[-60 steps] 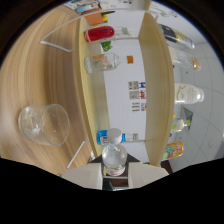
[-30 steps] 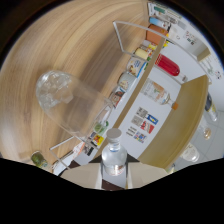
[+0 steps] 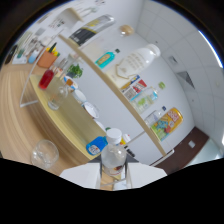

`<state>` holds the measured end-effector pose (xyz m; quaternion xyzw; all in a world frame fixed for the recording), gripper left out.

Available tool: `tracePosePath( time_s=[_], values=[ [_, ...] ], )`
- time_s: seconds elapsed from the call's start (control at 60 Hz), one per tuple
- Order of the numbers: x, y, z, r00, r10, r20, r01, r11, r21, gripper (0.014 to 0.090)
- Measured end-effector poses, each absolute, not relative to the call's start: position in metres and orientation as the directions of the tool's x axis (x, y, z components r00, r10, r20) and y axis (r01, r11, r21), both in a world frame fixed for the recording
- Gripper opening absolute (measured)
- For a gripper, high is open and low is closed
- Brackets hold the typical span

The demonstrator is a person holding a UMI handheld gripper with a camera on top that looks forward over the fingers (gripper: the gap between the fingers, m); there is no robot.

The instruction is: Make me a cup of Mojito.

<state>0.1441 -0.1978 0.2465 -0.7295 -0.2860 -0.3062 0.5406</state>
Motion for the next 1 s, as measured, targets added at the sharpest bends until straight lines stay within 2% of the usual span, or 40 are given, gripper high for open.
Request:
tracePosePath(
  time_s=[0.067, 0.133, 0.183, 0.317, 0.433, 0.617, 0.817, 1.0],
  values=[
    [0.145, -0.202, 0.238, 0.827, 0.079, 0.557, 0.556, -0.271, -0.786, 0.0342],
    [0.142, -0.204, 0.218, 0.941, 0.089, 0.327, 0.338, -0.294, -0.894, 0.0343],
    [0.142, -0.205, 0.195, 0.978, 0.099, 0.182, 0.205, -0.337, -0.919, 0.0343],
    [0.15, -0.205, 0.126, 0.999, 0.053, 0.003, 0.028, -0.459, -0.888, 0.034],
    [0.158, -0.206, 0.078, 0.999, 0.018, -0.051, -0.033, -0.528, -0.849, 0.0341],
    [0.164, -0.207, 0.036, 0.998, -0.002, -0.07, -0.059, -0.58, -0.813, 0.034],
    [0.171, -0.206, 0.012, 0.998, -0.011, -0.064, -0.058, -0.619, -0.784, 0.0341],
    [0.171, -0.208, 0.01, 0.999, -0.002, -0.043, -0.035, -0.618, -0.786, 0.0356]
  ],
)
